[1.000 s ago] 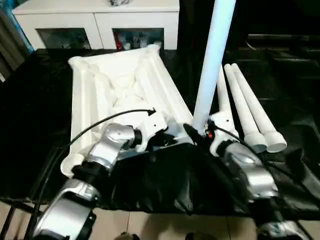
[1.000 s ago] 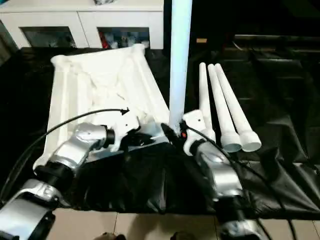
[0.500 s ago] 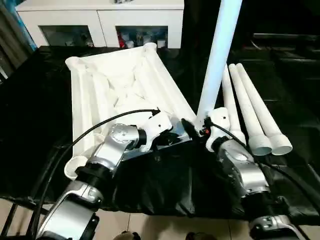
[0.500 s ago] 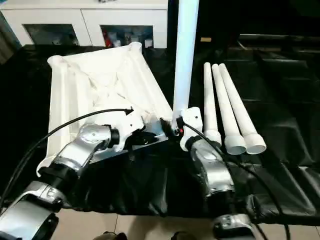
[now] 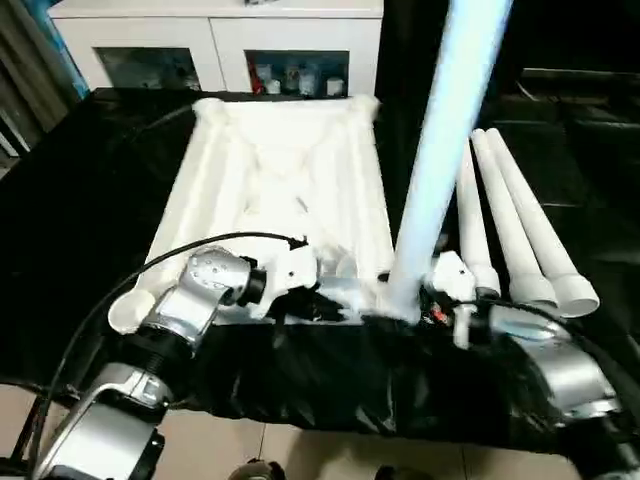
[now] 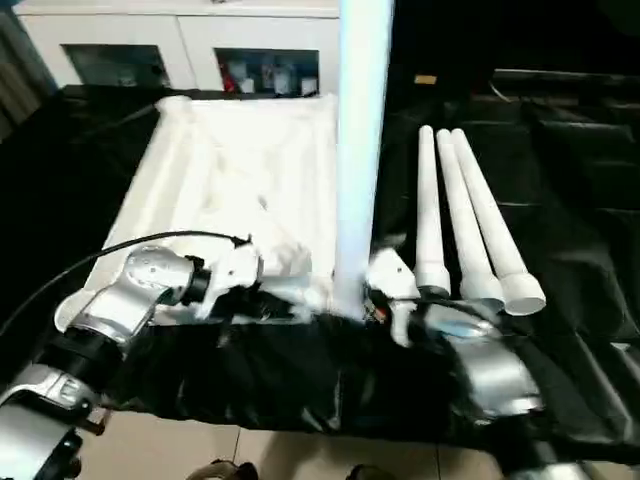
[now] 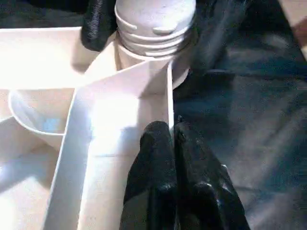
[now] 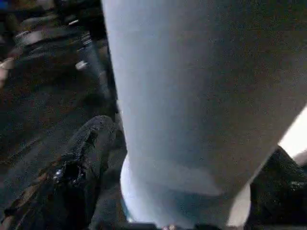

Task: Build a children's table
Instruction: Rotate leg to tighten

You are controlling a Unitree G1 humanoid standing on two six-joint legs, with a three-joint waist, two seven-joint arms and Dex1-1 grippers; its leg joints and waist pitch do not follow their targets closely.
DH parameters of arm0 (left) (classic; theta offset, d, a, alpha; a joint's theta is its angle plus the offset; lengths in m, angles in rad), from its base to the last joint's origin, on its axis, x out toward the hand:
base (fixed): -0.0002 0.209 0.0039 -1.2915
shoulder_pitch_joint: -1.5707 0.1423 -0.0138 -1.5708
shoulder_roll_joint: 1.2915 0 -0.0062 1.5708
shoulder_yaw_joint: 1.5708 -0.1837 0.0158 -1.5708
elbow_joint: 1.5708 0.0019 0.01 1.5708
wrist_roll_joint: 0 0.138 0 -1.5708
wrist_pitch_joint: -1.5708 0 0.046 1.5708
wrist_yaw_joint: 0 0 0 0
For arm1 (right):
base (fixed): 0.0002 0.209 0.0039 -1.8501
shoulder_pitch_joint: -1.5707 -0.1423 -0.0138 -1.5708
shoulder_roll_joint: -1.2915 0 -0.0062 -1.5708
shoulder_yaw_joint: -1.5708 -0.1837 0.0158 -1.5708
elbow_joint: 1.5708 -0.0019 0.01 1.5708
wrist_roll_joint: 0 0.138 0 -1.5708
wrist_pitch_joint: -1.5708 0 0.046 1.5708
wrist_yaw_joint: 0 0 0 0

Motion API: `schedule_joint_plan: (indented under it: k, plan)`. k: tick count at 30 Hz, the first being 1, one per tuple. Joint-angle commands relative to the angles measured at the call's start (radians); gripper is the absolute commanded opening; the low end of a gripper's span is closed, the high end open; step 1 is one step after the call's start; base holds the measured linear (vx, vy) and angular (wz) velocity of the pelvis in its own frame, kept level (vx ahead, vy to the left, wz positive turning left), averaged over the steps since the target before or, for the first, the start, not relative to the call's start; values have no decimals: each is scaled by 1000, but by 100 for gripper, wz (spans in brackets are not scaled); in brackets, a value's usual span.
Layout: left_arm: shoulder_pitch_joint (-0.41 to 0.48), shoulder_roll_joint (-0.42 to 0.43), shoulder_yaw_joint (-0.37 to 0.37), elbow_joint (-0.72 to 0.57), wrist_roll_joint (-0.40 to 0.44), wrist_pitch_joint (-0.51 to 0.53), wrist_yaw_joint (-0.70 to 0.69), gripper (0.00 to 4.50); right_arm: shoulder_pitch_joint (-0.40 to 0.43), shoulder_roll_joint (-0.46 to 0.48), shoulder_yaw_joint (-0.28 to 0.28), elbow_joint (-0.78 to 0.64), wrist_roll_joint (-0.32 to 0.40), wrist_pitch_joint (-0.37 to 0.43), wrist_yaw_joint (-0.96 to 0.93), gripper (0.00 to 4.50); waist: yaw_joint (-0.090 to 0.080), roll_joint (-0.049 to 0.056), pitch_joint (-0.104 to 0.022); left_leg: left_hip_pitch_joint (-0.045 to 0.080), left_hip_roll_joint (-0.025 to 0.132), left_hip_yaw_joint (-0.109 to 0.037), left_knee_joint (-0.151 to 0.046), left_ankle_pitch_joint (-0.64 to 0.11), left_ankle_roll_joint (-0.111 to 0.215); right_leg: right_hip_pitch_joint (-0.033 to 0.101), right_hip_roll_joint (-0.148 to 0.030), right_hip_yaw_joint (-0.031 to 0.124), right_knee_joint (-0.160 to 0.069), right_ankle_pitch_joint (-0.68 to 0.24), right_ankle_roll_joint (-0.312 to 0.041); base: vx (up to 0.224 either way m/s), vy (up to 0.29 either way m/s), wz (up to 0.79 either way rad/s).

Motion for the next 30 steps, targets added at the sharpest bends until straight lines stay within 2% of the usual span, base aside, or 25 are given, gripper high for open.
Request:
schedule_joint_plan:
  k: [1, 4, 7, 9, 11, 16, 22, 28, 29, 30]
  plan:
    - [4, -4, -43, -17, 10, -13, -30, 0, 20, -4, 42, -23, 6, 18, 48, 381, 1, -5, -62, 9, 62, -24, -54, -158, 108, 54, -86, 45, -57, -82, -267, 0, 0, 0]
    - [5, 6, -47, -17, 10, -23, -55, 0, 15, -34, 43, -28, 2, 34, 82, 381, 5, -3, -62, 10, 62, -25, -55, -162, 108, 53, -85, 44, -59, -96, -267, 0, 0, 0]
    - [6, 10, -50, -15, 9, -30, -71, 0, 10, -47, 42, -31, 4, 50, 95, 348, 7, -4, -62, 12, 62, -25, -56, -171, 99, 53, -85, 44, -60, -120, -263, 0, 0, 0]
    - [5, 12, -52, -14, 7, -35, -80, 0, 5, -55, 44, -32, 4, 59, 100, 345, 9, -4, -64, 12, 62, -25, -54, -152, 102, 53, -85, 44, -58, -98, -265, 0, 0, 0]
    - [4, 14, -52, -12, 7, -36, -83, 0, 2, -61, 48, -32, 1, 60, 103, 311, 12, -4, -65, 12, 63, -25, -52, -143, 105, 53, -85, 44, -55, -81, -267, 0, 0, 0]
    - [4, 20, -53, -11, 5, -40, -90, 0, 3, -67, 53, -40, 4, 68, 110, 280, 14, -4, -65, 11, 62, -25, -51, -137, 112, 53, -84, 42, -53, -61, -271, 0, 0, 0]
    - [5, 27, -56, -9, 6, -42, -100, 0, 8, -73, 61, -44, -4, 71, 123, 273, 14, -1, -62, 13, 63, -25, -54, -160, 100, 52, -84, 43, -57, -100, -266, 0, 0, 0]
    - [7, 26, -57, -7, 9, -38, -94, 0, 14, -61, 57, -46, 6, 82, 115, 272, 14, -2, -63, 12, 61, -26, -53, -152, 99, 54, -83, 43, -55, -80, -268, 0, 0, 0]
    - [-6, 6, -49, 11, 25, -11, -32, 0, 14, -11, 24, -32, 17, 95, 34, 272, 13, -3, -62, 10, 63, -25, -53, -154, 100, 51, -85, 44, -55, -83, -269, 0, 0, 0]
    - [-8, 4, -48, 13, 27, -9, -26, 0, 13, -6, 21, -30, 17, 95, 26, 272, 14, -3, -61, 12, 61, -26, -53, -158, 97, 51, -85, 42, -57, -98, -267, 0, 0, 0]
